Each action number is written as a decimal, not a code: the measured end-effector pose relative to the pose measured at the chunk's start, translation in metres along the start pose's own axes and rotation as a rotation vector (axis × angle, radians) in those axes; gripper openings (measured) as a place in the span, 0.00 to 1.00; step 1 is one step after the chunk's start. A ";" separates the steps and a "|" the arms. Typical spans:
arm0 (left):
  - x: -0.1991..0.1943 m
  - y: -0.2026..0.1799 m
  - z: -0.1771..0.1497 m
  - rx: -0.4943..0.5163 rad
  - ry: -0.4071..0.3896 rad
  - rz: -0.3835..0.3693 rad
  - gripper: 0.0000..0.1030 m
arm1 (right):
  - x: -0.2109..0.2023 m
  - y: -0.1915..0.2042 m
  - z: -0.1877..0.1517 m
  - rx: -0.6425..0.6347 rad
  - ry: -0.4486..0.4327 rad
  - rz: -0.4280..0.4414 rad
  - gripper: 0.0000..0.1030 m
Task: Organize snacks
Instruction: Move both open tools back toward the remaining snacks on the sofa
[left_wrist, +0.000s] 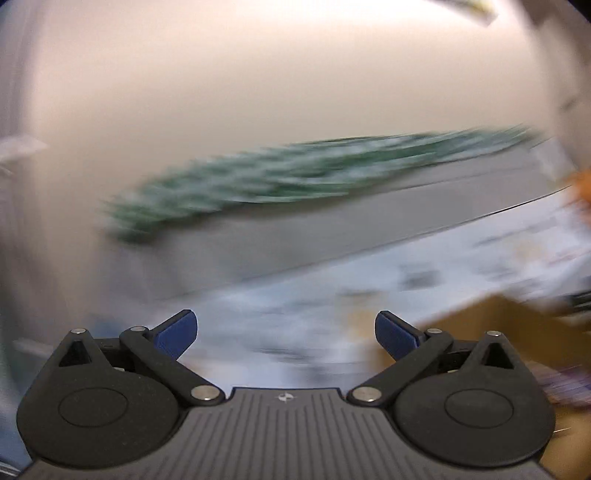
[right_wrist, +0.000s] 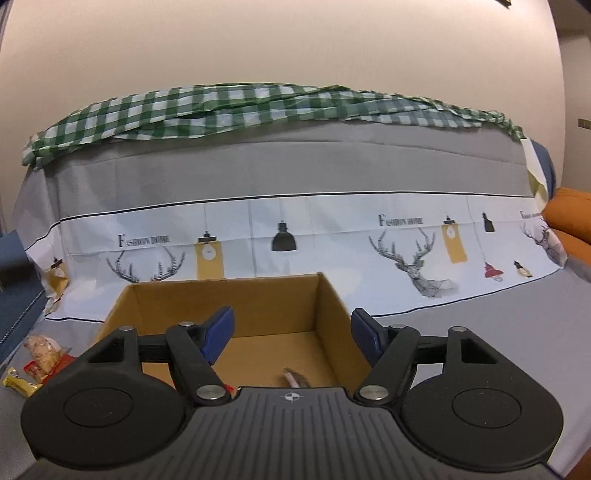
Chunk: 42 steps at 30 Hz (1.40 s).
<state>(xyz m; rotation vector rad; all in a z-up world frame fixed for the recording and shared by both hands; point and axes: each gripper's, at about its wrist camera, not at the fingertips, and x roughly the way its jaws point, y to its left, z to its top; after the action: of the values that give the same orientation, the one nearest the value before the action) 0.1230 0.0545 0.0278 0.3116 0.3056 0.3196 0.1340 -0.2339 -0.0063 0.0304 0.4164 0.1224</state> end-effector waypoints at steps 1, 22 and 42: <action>0.003 0.017 -0.001 0.027 0.000 0.119 1.00 | -0.001 0.005 0.000 -0.009 -0.001 0.010 0.69; -0.005 0.140 -0.015 -0.051 0.098 0.479 1.00 | -0.010 0.125 -0.012 -0.216 -0.039 0.242 0.68; 0.095 0.165 -0.103 -0.559 0.584 -0.124 0.33 | 0.056 0.305 -0.077 -0.412 0.196 0.528 0.46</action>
<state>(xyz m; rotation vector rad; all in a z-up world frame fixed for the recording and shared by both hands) 0.1314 0.2628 -0.0315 -0.3622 0.7851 0.3560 0.1192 0.0764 -0.0824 -0.2820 0.5656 0.7338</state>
